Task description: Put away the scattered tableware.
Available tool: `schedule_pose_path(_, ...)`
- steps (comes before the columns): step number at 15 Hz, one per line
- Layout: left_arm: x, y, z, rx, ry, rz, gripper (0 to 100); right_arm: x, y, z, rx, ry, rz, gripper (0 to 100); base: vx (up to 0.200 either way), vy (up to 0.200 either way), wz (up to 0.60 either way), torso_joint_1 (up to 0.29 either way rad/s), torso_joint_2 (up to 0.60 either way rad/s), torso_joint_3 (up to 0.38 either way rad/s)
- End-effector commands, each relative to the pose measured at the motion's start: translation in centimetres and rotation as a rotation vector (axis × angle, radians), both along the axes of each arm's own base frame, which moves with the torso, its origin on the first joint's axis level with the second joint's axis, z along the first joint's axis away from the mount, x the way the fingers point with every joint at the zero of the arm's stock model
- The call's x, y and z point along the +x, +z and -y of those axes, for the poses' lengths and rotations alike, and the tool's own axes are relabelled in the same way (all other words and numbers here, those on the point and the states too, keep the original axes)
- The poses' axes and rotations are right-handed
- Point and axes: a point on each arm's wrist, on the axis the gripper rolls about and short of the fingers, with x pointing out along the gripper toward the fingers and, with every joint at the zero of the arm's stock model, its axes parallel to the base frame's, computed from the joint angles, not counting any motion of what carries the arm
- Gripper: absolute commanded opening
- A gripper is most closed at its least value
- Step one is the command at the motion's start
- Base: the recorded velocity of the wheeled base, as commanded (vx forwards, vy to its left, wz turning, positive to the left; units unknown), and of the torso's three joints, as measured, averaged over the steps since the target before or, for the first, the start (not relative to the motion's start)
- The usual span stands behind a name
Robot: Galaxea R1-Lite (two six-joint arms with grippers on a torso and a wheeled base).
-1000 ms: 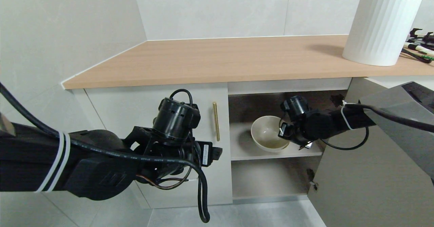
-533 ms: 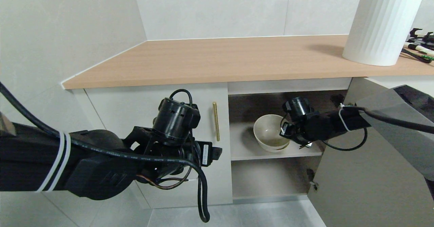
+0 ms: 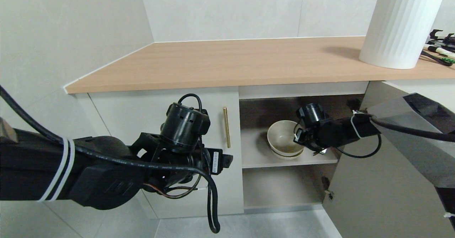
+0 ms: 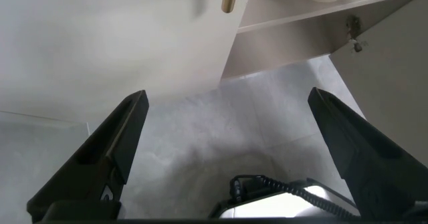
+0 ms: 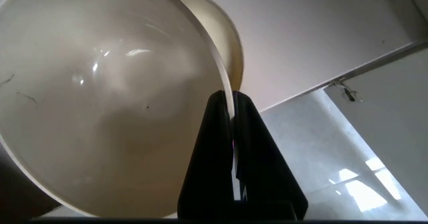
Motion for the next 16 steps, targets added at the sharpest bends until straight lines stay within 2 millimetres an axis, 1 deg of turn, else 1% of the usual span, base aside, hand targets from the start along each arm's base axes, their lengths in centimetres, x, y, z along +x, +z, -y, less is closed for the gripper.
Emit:
schedule_pose_path(1,0.0,-0.1,0.0,0.001,0.001,-0.002,100,0.2,-0.5,-0.1,-0.005,0.001,-0.006,0,0.000,0.000,0.00,0.000,0.00,0.000)
schedule_pose_path(7,0.0,-0.1,0.0,0.002,0.003,-0.001,100,0.6,-0.9,0.0,-0.007,0.000,-0.005,0,0.000,0.000,0.00,0.000,0.00,0.000)
schedule_pose_path(8,0.0,0.0,0.0,0.001,0.003,0.000,100,1.0,-0.6,0.4,-0.006,-0.009,0.004,0,0.000,0.000,0.00,0.000,0.00,0.000)
schedule_pose_path(12,0.0,-0.1,0.0,0.002,0.003,-0.001,100,1.3,-1.1,0.4,-0.008,-0.008,-0.001,0,0.000,0.000,0.00,0.000,0.00,0.000)
schedule_pose_path(13,0.0,-0.1,0.0,0.002,0.003,-0.001,100,1.3,-1.3,0.3,-0.012,-0.006,-0.005,100,0.000,0.000,0.00,0.000,0.00,0.000)
schedule_pose_path(16,0.0,-0.1,0.0,0.002,0.003,-0.001,100,1.3,-1.6,0.3,-0.013,-0.005,-0.010,100,0.000,0.000,0.00,0.000,0.00,0.000)
